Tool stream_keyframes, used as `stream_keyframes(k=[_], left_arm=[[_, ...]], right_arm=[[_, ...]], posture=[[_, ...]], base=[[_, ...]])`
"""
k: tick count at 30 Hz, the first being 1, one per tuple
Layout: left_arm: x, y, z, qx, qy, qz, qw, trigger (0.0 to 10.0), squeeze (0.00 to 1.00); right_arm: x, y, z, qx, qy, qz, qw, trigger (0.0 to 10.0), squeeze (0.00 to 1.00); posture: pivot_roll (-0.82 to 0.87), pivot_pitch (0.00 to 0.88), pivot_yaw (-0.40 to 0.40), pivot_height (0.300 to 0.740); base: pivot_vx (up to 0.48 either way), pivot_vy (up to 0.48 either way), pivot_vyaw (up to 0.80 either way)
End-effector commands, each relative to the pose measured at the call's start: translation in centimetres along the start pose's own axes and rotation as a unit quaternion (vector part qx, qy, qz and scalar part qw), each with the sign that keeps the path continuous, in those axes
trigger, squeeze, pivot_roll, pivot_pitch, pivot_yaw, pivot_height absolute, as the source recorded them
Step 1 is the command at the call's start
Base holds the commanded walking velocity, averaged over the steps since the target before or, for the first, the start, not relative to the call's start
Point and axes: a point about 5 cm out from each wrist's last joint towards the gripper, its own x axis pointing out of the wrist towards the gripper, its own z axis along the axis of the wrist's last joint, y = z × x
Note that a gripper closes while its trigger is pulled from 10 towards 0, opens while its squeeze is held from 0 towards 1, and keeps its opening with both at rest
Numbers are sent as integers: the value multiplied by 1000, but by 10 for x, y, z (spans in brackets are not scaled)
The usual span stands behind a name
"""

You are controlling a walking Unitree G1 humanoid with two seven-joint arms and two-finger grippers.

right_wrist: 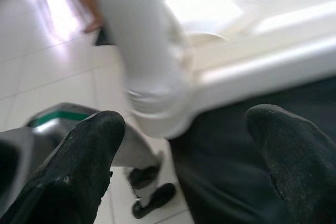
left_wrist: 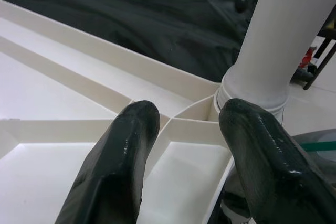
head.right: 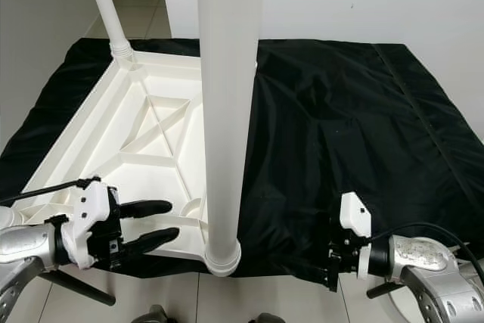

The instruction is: Building children table

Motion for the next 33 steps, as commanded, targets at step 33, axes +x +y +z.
stream_keyframes(k=[33], left_arm=[[23, 42, 14, 27, 5, 177, 984, 10000, 0]], right_arm=[[99, -12, 20, -15, -108, 132, 985, 10000, 0]], posture=[[11, 59, -22, 740]], base=[[0, 0, 0]])
